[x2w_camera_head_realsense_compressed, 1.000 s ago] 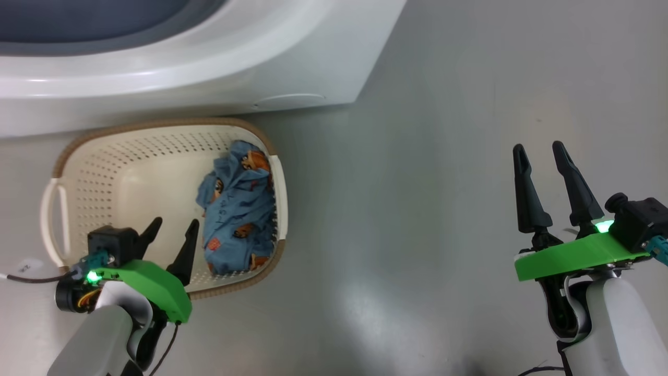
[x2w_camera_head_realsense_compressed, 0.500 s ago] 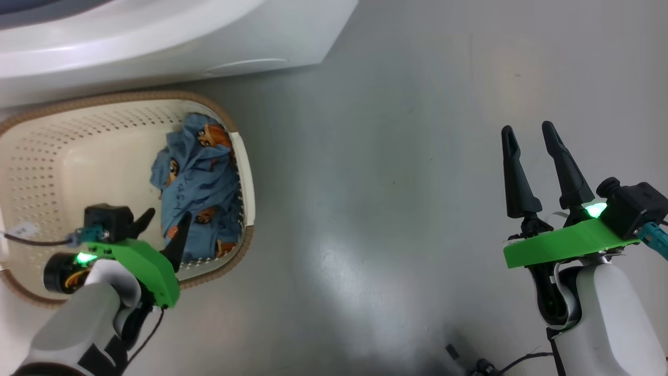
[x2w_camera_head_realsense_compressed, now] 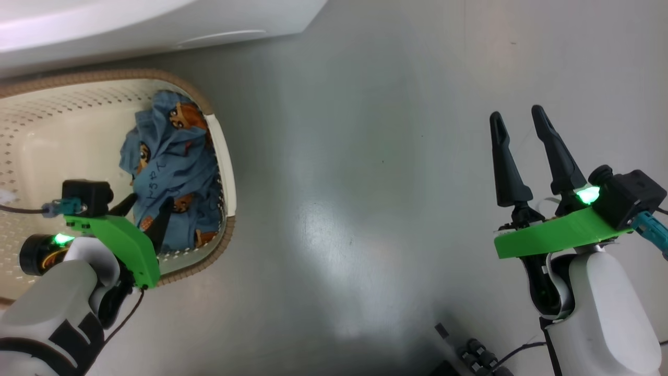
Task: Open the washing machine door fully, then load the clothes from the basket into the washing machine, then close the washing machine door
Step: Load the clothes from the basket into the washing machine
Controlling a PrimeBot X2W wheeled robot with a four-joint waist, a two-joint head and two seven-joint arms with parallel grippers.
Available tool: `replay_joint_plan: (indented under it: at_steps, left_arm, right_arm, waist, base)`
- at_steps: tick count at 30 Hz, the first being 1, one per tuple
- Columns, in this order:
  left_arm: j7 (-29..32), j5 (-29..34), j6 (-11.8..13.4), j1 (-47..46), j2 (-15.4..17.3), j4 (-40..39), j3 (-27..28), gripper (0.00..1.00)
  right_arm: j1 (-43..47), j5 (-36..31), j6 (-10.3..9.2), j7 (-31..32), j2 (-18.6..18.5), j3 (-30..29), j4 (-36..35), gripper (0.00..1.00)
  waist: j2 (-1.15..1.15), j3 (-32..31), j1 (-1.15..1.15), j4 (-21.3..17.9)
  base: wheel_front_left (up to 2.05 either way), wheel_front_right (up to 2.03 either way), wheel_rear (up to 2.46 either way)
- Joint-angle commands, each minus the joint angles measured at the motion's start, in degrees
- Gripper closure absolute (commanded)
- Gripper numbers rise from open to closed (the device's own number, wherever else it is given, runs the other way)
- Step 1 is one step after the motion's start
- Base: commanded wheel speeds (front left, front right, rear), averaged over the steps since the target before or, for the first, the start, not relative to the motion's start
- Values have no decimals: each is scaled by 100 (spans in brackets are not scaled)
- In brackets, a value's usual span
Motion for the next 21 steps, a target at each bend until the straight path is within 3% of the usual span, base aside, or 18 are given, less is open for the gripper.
replay_joint_plan:
  at_steps: [1,10,11,12,14,21]
  left_arm:
    - [24,-179,-9,-45,249,-73,-32,0]
    - [26,-806,-9,-267,343,-81,-561,0]
    - [25,-935,-9,-302,345,-73,-678,56]
    - [25,-935,-9,-302,345,-73,-678,56]
    - [10,-1073,-9,-325,338,-68,-767,100]
    - [-115,-1438,-9,-315,264,-52,-967,100]
  right_arm:
    - [52,-46,7,-43,23,164,-161,0]
    - [47,-80,7,-43,-37,202,-252,0]
    - [64,-91,7,-43,-54,191,-274,0]
    - [64,-91,7,-43,-54,191,-274,0]
    - [82,-100,7,-43,-72,177,-284,0]
    - [133,-132,7,-43,-101,119,-265,0]
  waist:
    - [0,72,0,-40]
    - [0,127,0,-120]
    - [0,118,0,-127]
    - [0,118,0,-127]
    - [0,96,0,-126]
    - [0,-87,0,-37]
  base:
    - [0,0,0]
    - [0,0,0]
    - [0,0,0]
    - [0,0,0]
    - [0,0,0]
    - [0,0,0]
